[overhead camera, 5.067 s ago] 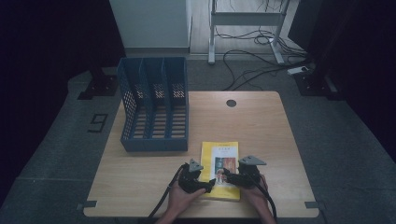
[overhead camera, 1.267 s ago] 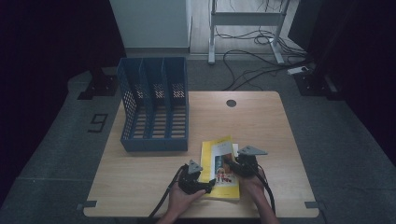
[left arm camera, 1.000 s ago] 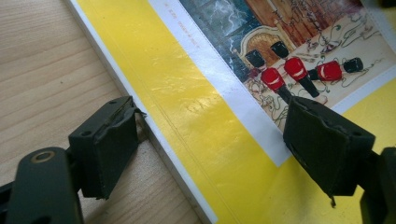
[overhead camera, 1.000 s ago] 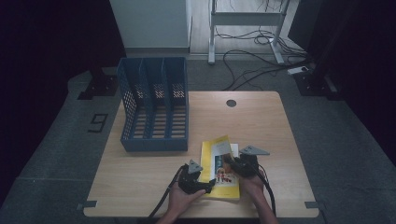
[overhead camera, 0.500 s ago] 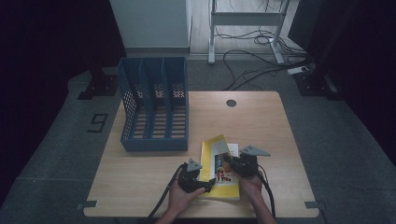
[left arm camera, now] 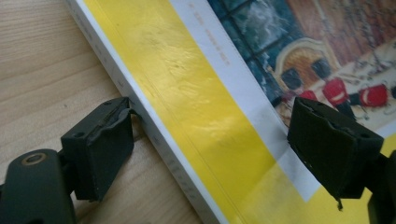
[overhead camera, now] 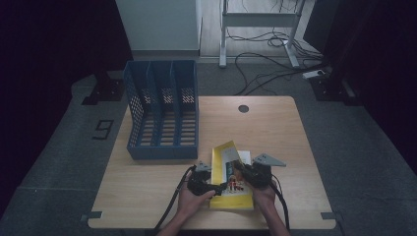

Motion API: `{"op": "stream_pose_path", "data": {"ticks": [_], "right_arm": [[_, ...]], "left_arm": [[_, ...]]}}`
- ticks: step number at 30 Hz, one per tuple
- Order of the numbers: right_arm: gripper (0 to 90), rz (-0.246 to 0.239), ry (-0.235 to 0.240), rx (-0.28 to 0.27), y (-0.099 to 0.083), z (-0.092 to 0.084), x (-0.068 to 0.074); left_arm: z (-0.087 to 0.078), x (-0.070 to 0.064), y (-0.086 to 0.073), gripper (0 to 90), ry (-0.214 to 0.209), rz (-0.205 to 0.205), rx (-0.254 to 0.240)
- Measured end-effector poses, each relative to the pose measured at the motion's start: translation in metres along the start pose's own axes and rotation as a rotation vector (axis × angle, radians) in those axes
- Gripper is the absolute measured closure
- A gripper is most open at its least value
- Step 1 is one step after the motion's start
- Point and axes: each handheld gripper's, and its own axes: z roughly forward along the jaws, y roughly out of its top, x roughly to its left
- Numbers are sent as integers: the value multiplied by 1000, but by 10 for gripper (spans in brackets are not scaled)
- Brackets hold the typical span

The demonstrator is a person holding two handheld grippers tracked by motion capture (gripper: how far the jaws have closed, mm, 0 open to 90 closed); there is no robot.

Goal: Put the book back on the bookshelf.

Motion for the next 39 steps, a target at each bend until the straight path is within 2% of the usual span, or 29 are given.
{"op": "stream_pose_path", "data": {"ticks": [8,15,21,23,24,29,35,39], "right_arm": [[876,-31,23,-24,4,-4,6],[876,-21,34,-39,4,-6,6],[876,-22,49,-70,5,-10,6],[876,-32,56,-77,6,-12,7],[876,-35,68,-86,8,-14,7],[876,-71,76,-106,10,-18,10],[875,-74,75,-115,11,-20,12],[874,-71,71,-103,10,-20,11]], "left_arm": [[0,3,6,137,-5,-23,-4],[0,4,9,120,-13,-26,4],[-2,6,13,125,-20,-23,-16],[-2,7,14,124,-35,-31,-25],[-1,9,15,128,-71,-51,-29],[-2,9,16,123,-101,-61,-46],[-3,8,19,157,-88,-49,-51],[-4,9,19,230,-72,-55,-45]]}}
